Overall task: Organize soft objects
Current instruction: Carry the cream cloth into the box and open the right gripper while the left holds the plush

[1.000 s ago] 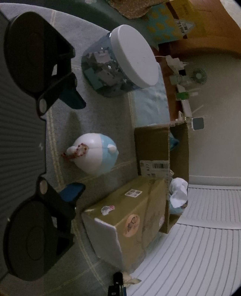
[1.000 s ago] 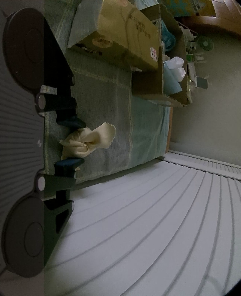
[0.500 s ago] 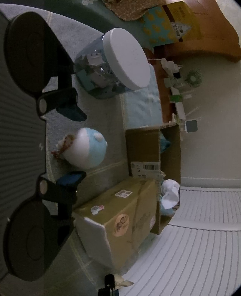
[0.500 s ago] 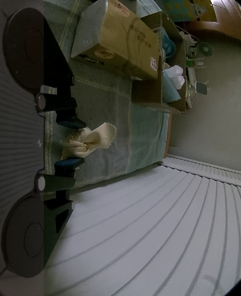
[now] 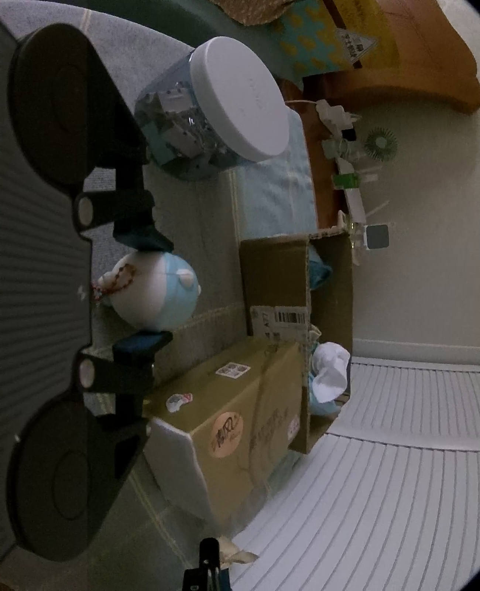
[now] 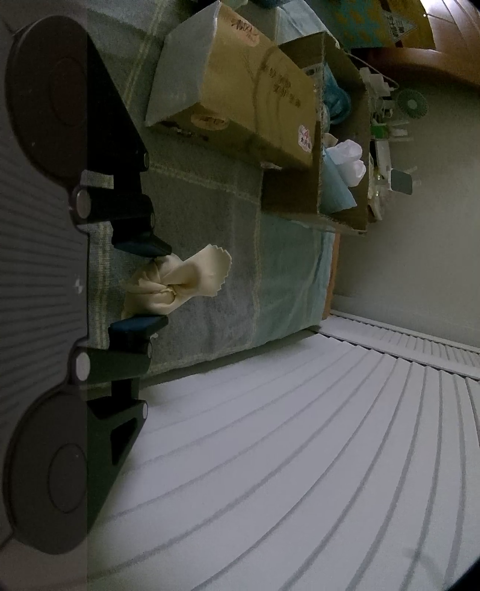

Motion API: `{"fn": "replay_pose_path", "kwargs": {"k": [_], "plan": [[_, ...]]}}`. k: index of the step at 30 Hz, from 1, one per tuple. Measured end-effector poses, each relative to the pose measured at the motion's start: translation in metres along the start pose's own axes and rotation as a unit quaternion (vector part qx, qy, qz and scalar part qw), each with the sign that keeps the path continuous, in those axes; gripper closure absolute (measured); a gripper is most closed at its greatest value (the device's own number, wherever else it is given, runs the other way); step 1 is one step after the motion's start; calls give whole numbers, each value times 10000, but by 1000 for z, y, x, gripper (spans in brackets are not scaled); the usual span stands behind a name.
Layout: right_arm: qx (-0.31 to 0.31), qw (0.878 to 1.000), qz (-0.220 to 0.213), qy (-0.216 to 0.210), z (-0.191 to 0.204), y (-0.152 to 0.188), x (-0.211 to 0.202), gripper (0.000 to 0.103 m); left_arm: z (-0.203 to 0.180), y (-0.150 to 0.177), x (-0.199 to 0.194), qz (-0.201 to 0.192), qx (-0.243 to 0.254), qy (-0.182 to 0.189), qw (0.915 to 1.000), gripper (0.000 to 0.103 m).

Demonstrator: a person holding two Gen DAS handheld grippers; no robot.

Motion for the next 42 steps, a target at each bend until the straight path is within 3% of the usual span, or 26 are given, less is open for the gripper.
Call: {"fn": "replay_pose_path", "kwargs": {"k": [13,24,42], "plan": [[-144,9990,-155,-397,15,-14,-31,65,1,-11,-29,81,97,449,9989,60],[-540,9920,-590,-977,53,-58,-56,65,-1,-18,-61,-122,220,784,9966,60],[-1124,9693,-600,-2105,152,-165,3,65,14,-32,-55,-38,300,576,9979,60]]}}
Point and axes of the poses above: each gripper's, at about its wrist camera, not at the fingertips, and x roughly the way its jaws point, z to its left, y to its underside, the point moved 5 cm from there along x, roughly the way its jaws point, and after that the axes turned 5 degrees about x, right-handed, at the moved point
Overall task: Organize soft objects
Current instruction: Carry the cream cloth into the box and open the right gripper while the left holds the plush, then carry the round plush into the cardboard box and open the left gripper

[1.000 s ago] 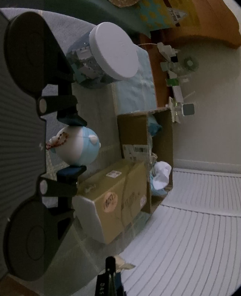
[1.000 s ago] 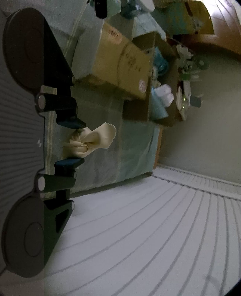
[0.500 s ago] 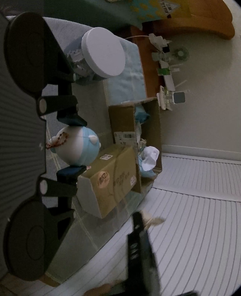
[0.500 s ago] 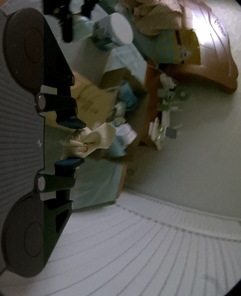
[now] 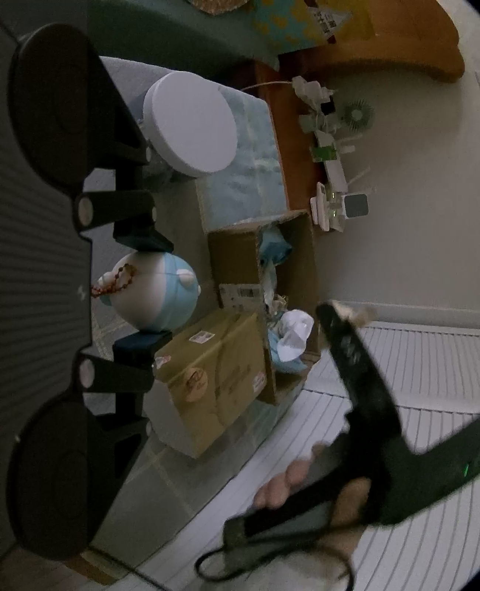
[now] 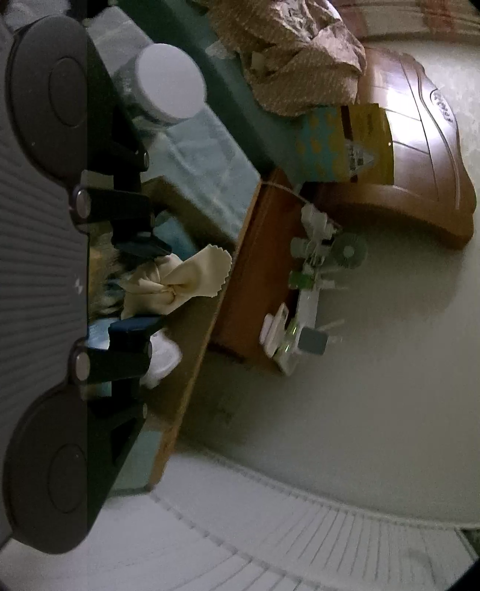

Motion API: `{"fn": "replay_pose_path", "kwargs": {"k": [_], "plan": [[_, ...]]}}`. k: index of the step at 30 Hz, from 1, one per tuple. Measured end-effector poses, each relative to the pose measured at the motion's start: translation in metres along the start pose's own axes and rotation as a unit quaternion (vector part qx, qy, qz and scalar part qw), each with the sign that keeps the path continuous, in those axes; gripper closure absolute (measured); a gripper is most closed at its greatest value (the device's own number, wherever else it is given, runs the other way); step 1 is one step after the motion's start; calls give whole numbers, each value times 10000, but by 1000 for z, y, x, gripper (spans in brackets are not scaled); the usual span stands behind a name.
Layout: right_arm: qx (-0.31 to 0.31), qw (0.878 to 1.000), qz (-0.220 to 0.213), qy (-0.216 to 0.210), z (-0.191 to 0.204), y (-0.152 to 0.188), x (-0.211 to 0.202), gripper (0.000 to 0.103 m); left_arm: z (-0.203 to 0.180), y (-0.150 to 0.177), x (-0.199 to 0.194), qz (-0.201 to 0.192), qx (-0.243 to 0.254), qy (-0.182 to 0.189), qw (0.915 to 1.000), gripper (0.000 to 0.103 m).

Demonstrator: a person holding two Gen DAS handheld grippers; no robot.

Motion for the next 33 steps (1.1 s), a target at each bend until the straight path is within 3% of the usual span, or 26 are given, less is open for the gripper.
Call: {"fn": "replay_pose_path", "kwargs": {"k": [3,5,11,21,26,33], "plan": [[26,9998,68,-164,3,-8,16,52,1,-2,2,0,-20,-33,10000,60],[50,9998,89,-182,4,-8,20,34,1,-3,3,7,-14,-25,10000,60],[315,9994,39,-105,-8,9,3,2,-1,-6,7,26,78,39,10000,60],[435,9971,298,543,-23,62,-42,0,0,-35,20,-75,299,14,9995,60],[460,9961,320,677,-22,85,-64,0,1,-69,41,-205,466,-72,9987,60],[682,9949,320,672,-21,100,-79,0,6,-122,87,-365,288,-128,9988,56]]}}
Point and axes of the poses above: each gripper's, at about its wrist camera, not at the fingertips, and x roughly the way its jaws point, z to its left, y to its underside, the point moved 5 cm from there along x, roughly the way its jaws point, and after that the axes turned 5 degrees about x, right-handed, at the moved point
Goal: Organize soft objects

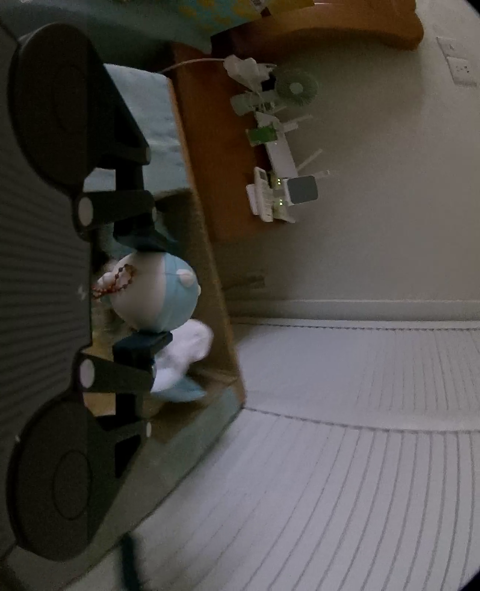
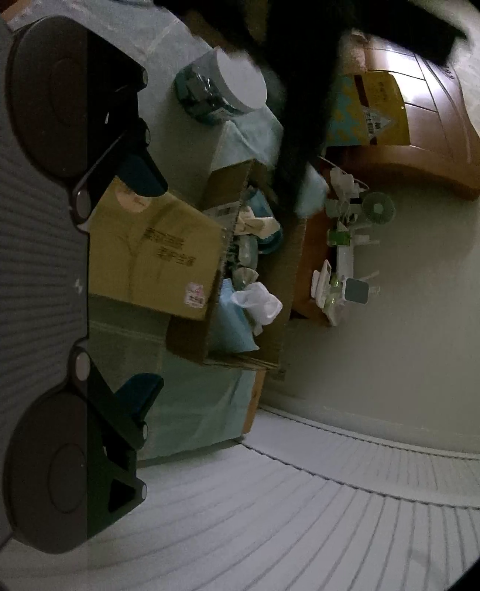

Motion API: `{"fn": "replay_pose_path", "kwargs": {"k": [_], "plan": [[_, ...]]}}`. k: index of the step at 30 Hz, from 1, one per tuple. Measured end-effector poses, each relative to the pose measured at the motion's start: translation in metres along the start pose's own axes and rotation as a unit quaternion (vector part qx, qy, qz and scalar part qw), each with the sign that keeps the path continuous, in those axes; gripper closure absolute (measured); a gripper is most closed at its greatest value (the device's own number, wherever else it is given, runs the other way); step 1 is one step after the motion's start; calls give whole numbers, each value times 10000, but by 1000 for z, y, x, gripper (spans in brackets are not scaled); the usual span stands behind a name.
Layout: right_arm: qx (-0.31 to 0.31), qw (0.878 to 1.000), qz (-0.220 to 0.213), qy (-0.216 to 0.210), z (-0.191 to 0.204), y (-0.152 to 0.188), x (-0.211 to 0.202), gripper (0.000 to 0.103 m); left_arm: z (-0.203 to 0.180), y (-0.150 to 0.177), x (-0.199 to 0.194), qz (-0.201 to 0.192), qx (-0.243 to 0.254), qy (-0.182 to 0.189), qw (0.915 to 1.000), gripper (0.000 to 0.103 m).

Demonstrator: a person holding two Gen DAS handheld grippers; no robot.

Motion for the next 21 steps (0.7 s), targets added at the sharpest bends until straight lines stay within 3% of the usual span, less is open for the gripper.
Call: {"fn": "replay_pose_path", "kwargs": {"k": [1,3,5,12,16,21], "plan": [[-3,10000,10,7,0,1,0,0,1,-5,5,-54,-5,-64,10000,52],[22,10000,18,40,-1,3,-1,0,2,-11,13,-156,2,-271,9995,21],[54,10000,38,39,-1,3,-2,0,5,-12,12,-261,-31,-448,9986,5],[224,9990,228,304,-4,5,-8,0,6,15,-17,-57,25,-570,9984,2],[533,9953,497,639,-9,7,-11,0,9,41,-44,236,-264,-517,9980,2],[922,9900,578,896,-10,4,-21,0,8,64,-77,664,-664,-797,9924,2]]}}
Point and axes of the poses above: each gripper's, at about its wrist camera, not at the fingertips, and x roughly the way its jaws point, z to its left, y to its underside, the point moved 5 cm from there along x, roughly the way its jaws point, and after that the axes turned 5 degrees about x, right-handed, at the moved point
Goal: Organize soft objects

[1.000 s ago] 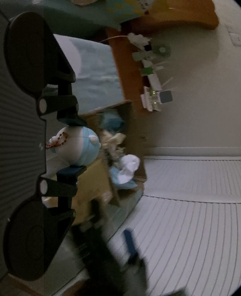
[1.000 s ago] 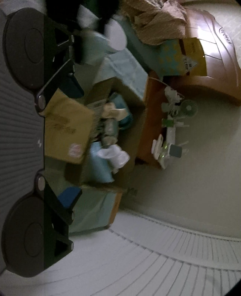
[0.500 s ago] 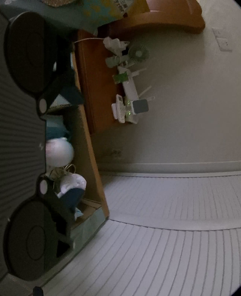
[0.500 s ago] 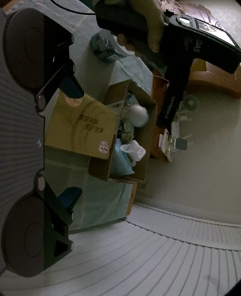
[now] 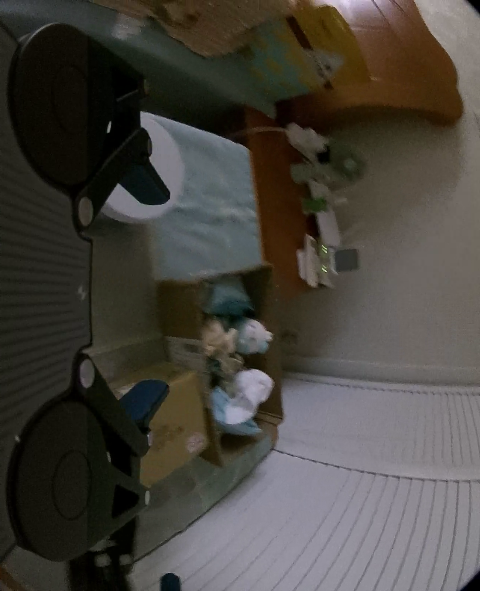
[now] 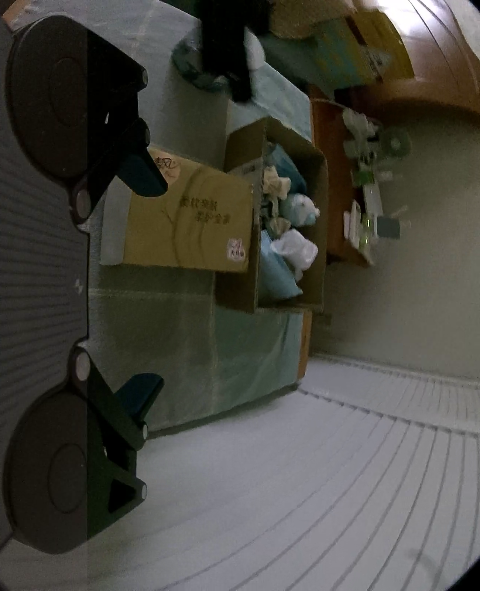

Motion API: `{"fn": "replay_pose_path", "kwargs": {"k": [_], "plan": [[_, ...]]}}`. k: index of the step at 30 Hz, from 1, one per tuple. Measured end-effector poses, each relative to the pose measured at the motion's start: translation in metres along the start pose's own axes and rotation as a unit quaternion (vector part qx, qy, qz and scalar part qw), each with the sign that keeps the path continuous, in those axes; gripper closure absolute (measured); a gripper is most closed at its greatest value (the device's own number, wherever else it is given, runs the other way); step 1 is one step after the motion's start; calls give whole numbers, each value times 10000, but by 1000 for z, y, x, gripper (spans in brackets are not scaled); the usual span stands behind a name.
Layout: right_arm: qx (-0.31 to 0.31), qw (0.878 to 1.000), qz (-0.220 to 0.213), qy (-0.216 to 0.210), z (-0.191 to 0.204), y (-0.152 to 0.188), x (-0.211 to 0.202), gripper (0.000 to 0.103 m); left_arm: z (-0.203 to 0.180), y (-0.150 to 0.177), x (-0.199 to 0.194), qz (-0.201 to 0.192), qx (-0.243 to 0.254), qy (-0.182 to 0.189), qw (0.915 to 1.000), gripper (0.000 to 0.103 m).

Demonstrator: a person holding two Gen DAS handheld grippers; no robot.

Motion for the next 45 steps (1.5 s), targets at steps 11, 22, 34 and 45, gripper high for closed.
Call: {"fn": "replay_pose_path", "kwargs": {"k": [11,22,34,45], "plan": [[198,9997,-167,-1,5,-5,-24,0,-5,4,-33,219,-4,-180,9996,2],[276,9994,-191,-3,1,-5,-27,0,-17,0,-36,208,22,-155,9997,2],[263,9995,-172,42,-1,-7,-25,0,-25,-9,-30,180,113,-118,9997,2],[208,9997,-122,75,-1,-11,-17,0,-26,-11,-20,252,104,-58,9996,2]]}}
Point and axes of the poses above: each gripper's, at about its wrist camera, not at the fingertips, and x roughly the way its jaws point, z to its left, y to its underside, the point moved 5 cm from there along x, roughly the way its jaws point, and after that the axes turned 5 degrees about x, right-handed, at the moved point
